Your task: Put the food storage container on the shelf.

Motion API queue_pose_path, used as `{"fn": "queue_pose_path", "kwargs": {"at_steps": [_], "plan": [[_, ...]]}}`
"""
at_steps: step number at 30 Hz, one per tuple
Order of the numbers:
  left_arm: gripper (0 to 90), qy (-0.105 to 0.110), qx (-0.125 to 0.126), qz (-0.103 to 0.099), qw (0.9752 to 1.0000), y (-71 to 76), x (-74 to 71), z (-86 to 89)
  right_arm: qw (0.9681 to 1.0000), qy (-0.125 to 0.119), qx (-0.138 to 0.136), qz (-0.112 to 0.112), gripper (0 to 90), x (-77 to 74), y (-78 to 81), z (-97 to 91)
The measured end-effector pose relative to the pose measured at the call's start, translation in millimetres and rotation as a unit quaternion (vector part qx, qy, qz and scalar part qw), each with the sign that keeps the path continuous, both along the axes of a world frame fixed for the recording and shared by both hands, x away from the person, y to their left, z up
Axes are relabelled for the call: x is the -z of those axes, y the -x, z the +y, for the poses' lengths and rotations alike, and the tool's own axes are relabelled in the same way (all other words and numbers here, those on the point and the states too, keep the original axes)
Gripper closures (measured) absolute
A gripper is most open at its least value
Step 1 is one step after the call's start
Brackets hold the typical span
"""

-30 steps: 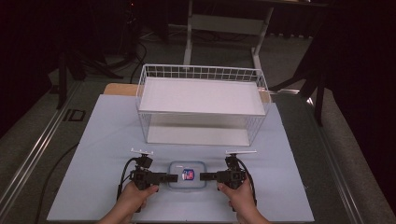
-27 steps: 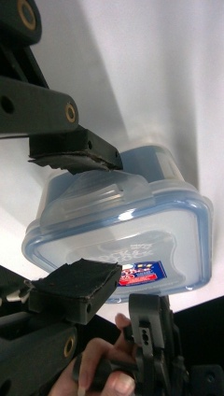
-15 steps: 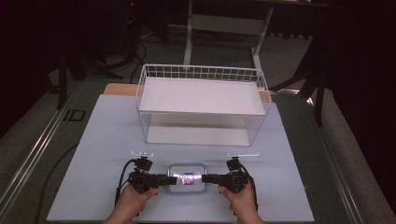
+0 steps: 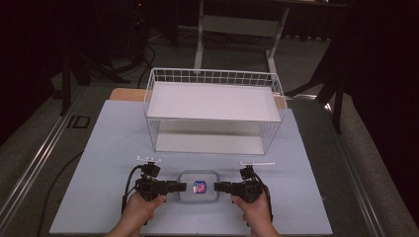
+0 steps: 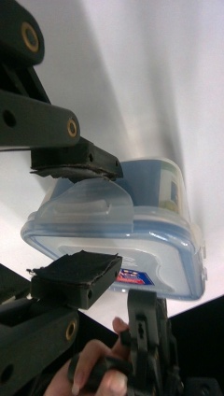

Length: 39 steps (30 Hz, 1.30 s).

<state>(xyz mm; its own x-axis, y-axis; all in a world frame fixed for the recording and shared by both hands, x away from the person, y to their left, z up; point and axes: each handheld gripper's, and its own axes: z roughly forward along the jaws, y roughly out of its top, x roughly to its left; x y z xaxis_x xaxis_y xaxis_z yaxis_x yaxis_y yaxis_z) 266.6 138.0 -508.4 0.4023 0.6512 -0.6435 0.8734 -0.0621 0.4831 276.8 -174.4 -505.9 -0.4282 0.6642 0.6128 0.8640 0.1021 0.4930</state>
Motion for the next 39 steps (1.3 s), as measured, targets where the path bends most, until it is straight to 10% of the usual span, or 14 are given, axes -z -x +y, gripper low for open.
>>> {"fn": "queue_pose_path", "kwargs": {"at_steps": [39], "plan": [[53.9, 0.040, -0.038, -0.070, 0.9960, -110.6, 0.0, -25.0, 0.9945, 0.018, 0.081, -0.064, 70.7, -21.3, -104.2, -18.8]]}}
